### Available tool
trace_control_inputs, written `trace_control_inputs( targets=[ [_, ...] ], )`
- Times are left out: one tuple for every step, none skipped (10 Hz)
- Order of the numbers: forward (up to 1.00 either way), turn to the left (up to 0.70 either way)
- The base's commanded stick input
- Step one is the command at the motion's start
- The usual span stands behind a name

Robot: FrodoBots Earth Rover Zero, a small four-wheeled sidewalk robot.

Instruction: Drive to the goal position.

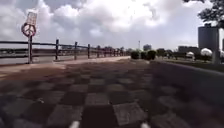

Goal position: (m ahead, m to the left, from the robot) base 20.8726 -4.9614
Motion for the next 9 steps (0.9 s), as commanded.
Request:
trace_control_inputs(
  targets=[
    [0.7, 0.02],
    [0.7, 0.02],
    [0.7, 0.0],
    [0.7, 0.0],
    [0.7, 0.0],
    [0.7, 0.0],
    [0.7, 0.01],
    [0.7, 0.02],
    [0.7, 0.02]
  ],
)
